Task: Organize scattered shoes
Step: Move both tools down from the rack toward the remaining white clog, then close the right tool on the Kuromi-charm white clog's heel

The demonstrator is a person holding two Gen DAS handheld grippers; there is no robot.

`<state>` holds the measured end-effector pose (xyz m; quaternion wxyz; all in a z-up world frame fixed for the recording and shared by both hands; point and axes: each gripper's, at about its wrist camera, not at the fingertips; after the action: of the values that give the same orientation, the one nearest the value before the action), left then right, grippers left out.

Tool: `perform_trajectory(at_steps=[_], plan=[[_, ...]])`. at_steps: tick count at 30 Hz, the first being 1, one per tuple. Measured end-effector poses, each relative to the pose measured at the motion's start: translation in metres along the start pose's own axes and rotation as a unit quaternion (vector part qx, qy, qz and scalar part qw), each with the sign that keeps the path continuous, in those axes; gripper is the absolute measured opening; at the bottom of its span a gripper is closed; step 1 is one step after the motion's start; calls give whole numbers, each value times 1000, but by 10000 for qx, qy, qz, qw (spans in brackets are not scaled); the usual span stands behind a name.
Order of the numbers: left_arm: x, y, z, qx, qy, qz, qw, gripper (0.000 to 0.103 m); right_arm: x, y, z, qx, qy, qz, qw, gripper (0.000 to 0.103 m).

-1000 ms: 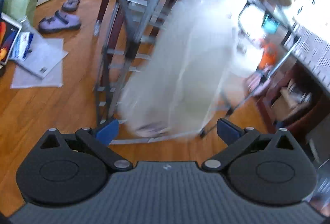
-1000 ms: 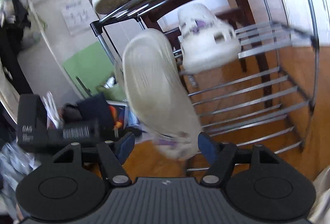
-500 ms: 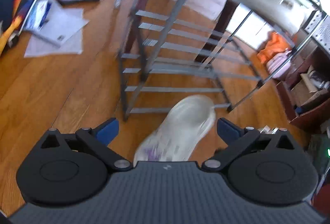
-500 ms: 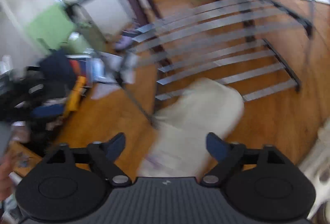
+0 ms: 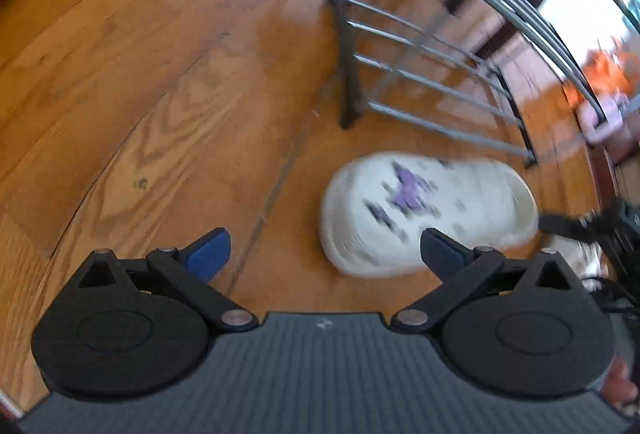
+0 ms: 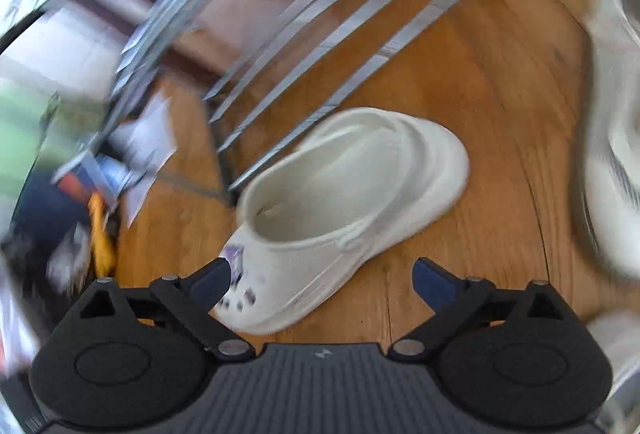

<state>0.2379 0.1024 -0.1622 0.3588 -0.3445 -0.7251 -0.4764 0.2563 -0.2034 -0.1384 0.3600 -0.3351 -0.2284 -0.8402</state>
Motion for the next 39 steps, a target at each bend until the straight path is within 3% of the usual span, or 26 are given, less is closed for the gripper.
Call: perform_trajectory(at_steps=[1,4,6,9,10,12,14,15,17,18,20,23,24,26,31,33,35,36,38,39], plan=[[-5,3,1,46,12,-7,10000,103,-2,1,-7,-350,-67,-100,9993,98],[-24,8,-3,-47,-73,154,9998,103,-15,3,-16,-587,-213,-51,9980,98],[-29,5,-6,-171,-204,267,9993,103,-24,4,-17,-557,-344,41,9978,98],[-38,-18,-26,-652,-696,808,9922,103,-40,9,-4,125,-614,316,9975,97],[-46,-36,-44,-1128,-782,1202,9832,103,-45,12,13,996,-851,494,9902,96],[-46,-59,-64,-1649,-579,1352,9753,102,-48,6,38,2396,-1439,610,9582,85],[-41,-70,-72,-1847,-590,1379,9713,102,-54,-9,54,3716,-2116,704,9012,85],[-36,-73,-74,-1863,-670,1384,9704,102,-55,-9,55,3769,-2135,779,8979,81],[-21,-70,-72,-1743,-930,1306,9716,103,-57,3,48,3457,-2114,1100,9076,74],[-18,-68,-70,-1698,-974,1272,9724,103,-58,6,49,3451,-2193,1103,9059,74],[-10,-59,-58,-1445,-1044,1137,9774,103,-59,10,54,3816,-2720,904,8788,80],[-8,-55,-37,-1196,-968,1089,9821,103,-38,9,70,3690,-2525,870,8902,81],[-8,-55,-34,-1173,-939,1087,9827,103,-27,8,79,3518,-2114,1060,9057,86],[-9,-51,-23,-1079,-828,1055,9851,103,-18,12,102,3289,-1437,1472,9217,95],[-9,-36,-9,-756,-937,958,9881,103,-46,11,130,3227,-1109,1946,9196,94],[-9,-33,-8,-783,-927,912,9884,103,-71,17,121,2877,-1090,2141,9271,77],[-12,-33,-6,-838,-863,907,9886,103,-85,19,111,2619,-840,2258,9345,69],[-13,-33,-4,-828,-847,923,9887,103,-89,16,108,2591,-754,2282,9355,56],[-21,-31,4,-663,-843,1035,9888,103,-99,9,100,2543,-584,2328,9369,37],[-21,-31,7,-601,-848,1068,9888,103,-100,3,102,2790,-607,2459,9263,29]])
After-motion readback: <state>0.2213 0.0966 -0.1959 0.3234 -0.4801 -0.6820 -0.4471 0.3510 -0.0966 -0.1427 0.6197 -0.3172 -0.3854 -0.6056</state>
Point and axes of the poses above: each gripper's, at about its wrist camera, not at the fingertips, and x roughly against the way its jaws point, z to its left, y to its top, and after that the axes turned 10 degrees about y, right-handed
